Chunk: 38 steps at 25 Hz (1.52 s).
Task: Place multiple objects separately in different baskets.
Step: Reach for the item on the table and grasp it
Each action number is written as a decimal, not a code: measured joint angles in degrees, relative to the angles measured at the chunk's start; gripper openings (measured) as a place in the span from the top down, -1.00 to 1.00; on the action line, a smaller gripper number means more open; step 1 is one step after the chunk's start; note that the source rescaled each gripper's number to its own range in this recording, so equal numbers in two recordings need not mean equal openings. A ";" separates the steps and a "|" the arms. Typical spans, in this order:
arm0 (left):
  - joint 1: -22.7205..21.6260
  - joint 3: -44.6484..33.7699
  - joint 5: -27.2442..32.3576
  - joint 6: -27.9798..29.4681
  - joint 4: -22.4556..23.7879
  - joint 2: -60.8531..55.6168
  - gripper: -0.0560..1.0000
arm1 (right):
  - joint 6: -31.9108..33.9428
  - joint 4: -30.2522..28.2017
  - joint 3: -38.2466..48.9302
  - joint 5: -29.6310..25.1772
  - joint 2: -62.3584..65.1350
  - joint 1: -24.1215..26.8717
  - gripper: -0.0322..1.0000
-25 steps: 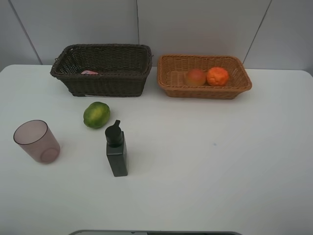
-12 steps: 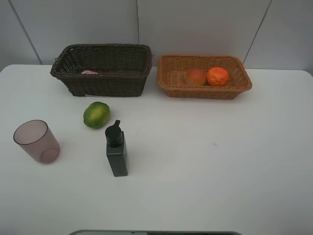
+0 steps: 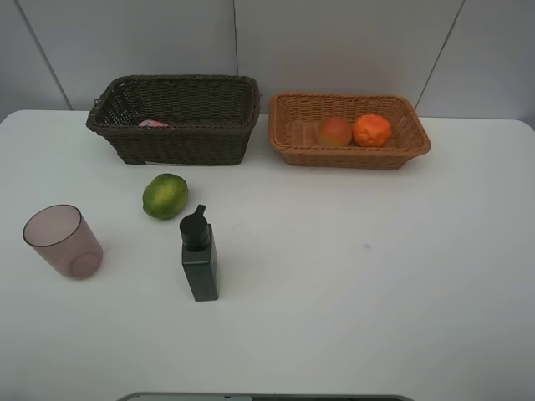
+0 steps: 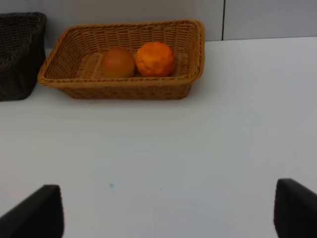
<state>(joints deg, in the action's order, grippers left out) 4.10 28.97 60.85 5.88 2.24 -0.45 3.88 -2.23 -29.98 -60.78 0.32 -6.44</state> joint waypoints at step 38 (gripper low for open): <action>7.19 19.46 -14.33 -9.42 -2.92 66.99 -1.00 | 0.00 0.00 0.00 0.00 0.11 0.00 -0.71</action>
<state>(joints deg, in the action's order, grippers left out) 11.30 48.43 46.52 -3.54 -0.67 66.54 3.88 -2.23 -29.98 -60.78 0.43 -6.44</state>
